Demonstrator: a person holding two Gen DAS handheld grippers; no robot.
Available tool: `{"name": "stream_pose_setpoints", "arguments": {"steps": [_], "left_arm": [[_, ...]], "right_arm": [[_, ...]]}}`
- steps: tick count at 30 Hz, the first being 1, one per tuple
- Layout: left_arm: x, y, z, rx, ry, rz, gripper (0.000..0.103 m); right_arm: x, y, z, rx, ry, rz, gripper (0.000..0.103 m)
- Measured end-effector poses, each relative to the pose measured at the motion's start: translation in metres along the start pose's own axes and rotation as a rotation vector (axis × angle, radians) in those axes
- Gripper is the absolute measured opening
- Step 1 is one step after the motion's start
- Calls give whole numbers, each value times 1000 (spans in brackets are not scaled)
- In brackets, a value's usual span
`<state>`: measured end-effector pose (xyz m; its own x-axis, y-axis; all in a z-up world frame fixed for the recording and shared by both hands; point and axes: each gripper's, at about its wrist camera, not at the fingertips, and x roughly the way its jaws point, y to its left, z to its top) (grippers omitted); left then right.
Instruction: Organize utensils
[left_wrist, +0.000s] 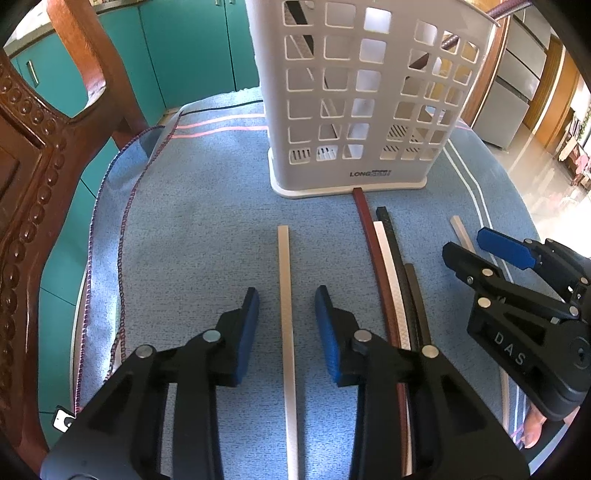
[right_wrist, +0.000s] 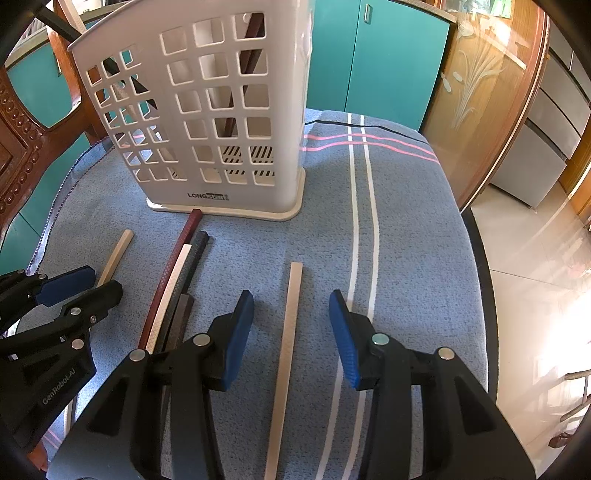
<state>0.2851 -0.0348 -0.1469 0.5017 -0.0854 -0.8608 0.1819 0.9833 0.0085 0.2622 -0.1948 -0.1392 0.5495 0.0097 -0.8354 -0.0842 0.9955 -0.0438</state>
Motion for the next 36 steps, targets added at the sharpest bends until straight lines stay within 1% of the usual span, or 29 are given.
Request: {"name": "stream_pose_setpoints", "arguments": {"steps": [5, 8, 10, 11, 12, 13, 15, 18, 19, 21, 23, 25, 26, 29, 30, 32, 34, 35, 36], "left_arm": [[1, 2, 0, -3, 1, -12, 28], [1, 1, 0, -1, 1, -18, 24], [1, 0, 0, 2, 1, -23, 16], [1, 0, 0, 1, 1, -22, 14], [0, 0, -1, -3, 0, -24, 9], [0, 2, -1, -16, -1, -30, 7], [-1, 9, -1, -62, 1, -59, 7], [-6, 15, 0, -93, -20, -57, 7], [-11, 16, 0, -100, -37, -57, 7], [-32, 18, 0, -101, -96, -75, 7], [-53, 19, -2, -96, -146, -92, 7], [-82, 20, -3, -91, -204, -113, 7], [-96, 20, -4, -89, -230, -124, 7], [-149, 21, -6, -75, -336, -147, 7], [-161, 21, -5, -74, -361, -152, 7], [-194, 20, 2, -64, -427, -171, 7], [-220, 23, 16, -51, -485, -181, 7], [-238, 23, 26, -42, -534, -182, 7], [-249, 23, 34, -40, -564, -180, 7]], "right_arm": [[-1, 0, 0, -1, 0, 2, 43], [-2, 1, 0, -6, 1, 17, 34], [-3, 5, 0, -15, 1, 34, 18], [-4, 6, 0, -16, 0, 40, 15], [-4, 7, 0, -15, -1, 41, 10], [-4, 7, 0, -8, -2, 46, 7], [-5, 3, 1, 26, -1, 80, 7], [-11, -2, 3, 51, -26, 113, 7], [-17, -3, 4, 47, -46, 113, 7], [-31, -5, 6, 44, -88, 117, 7], [-56, -13, 7, 64, -139, 150, 7], [-79, -23, 8, 94, -183, 184, 7], [-96, -29, 7, 115, -216, 207, 7], [-141, -43, 5, 155, -301, 241, 7], [-153, -43, 4, 162, -322, 250, 7], [-180, -49, 8, 175, -370, 270, 7], [-212, -52, 21, 183, -435, 295, 7], [-228, -53, 30, 183, -476, 308, 7], [-239, -55, 39, 183, -509, 314, 7]]}}
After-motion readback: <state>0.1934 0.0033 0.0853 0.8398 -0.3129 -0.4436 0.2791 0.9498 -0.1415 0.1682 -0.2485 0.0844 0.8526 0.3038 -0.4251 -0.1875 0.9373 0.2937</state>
